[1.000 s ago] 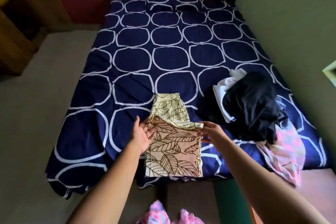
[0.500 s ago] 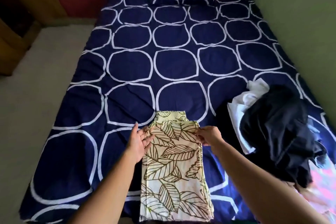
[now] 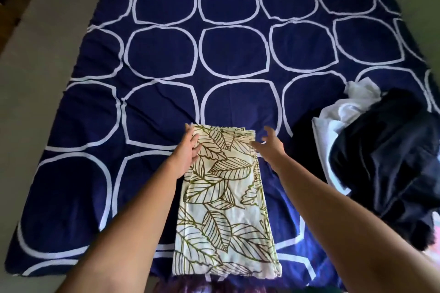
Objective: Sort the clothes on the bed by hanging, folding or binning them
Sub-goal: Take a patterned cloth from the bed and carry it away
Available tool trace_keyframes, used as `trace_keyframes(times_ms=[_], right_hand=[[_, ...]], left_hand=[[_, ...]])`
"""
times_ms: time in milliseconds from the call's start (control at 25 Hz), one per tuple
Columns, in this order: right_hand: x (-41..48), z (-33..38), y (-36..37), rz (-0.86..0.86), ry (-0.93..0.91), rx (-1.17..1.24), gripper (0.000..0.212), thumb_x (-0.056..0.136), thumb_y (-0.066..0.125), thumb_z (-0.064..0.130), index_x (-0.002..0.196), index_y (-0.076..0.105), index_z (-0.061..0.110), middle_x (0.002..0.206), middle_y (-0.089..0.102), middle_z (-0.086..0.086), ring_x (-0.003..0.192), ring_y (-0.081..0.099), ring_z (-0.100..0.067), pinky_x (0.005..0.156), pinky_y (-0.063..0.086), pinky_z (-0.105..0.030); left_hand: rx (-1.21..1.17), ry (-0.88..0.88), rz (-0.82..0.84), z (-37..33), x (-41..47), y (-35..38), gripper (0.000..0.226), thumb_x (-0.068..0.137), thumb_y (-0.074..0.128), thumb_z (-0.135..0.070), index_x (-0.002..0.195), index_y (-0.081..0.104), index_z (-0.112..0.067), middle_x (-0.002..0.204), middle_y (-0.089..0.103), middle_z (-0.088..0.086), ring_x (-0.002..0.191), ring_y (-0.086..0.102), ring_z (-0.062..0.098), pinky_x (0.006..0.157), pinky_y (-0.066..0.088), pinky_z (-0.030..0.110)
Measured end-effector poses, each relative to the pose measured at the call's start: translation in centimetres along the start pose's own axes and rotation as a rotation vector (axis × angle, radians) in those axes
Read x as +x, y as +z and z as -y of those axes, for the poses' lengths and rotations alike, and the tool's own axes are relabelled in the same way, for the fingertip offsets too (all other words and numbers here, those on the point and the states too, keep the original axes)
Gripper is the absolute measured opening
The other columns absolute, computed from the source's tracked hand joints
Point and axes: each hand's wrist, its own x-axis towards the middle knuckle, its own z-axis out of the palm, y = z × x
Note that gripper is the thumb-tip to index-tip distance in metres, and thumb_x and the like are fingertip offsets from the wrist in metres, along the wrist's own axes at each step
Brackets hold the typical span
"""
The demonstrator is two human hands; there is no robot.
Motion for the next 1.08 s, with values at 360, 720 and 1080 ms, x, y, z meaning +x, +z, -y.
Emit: trace_keyframes(times_ms=[360, 720, 1080], right_hand=[[-9.5, -13.6, 8.0, 0.220, -0.550, -0.767, 0.075, 0.085, 0.028, 0.052, 0.152, 0.003, 0.031, 0.155, -0.012, 0.012, 0.145, -0.008, -0.012, 0.118, 0.016, -0.044], [-15.4, -22.6, 4.9, -0.145, -0.023, -0.488, 0.055, 0.087, 0.046, 0.052, 0.113, 0.061, 0.007, 0.117, 0.058, -0.015, 0.110, 0.052, -0.037, 0.092, 0.041, -0.042], [-16.3, -22.1, 4.9, 0.183, 0.452, -0.187, 0.033, 0.074, 0.072, 0.047, 0.069, 0.064, 0.015, 0.074, 0.067, -0.003, 0.079, 0.062, -0.026, 0.072, 0.045, -0.033]], left_hand=[[1.380, 0.230, 0.090, 18.6, -6.2, 1.4, 0.068, 0.081, -0.007, -0.072, 0.135, -0.038, -0.045, 0.147, -0.040, -0.013, 0.131, -0.044, 0.006, 0.116, -0.018, 0.037], [1.108, 0.273, -0.493, 24.3, -10.9, -6.0, 0.071, 0.081, 0.074, -0.025, 0.143, 0.042, -0.012, 0.138, 0.049, 0.018, 0.120, 0.051, 0.036, 0.092, 0.050, 0.044], [0.383, -0.440, -0.355, 25.1, -13.6, -4.4, 0.056, 0.078, 0.077, -0.038, 0.120, 0.055, -0.008, 0.124, 0.061, 0.010, 0.102, 0.060, 0.027, 0.087, 0.046, 0.034]])
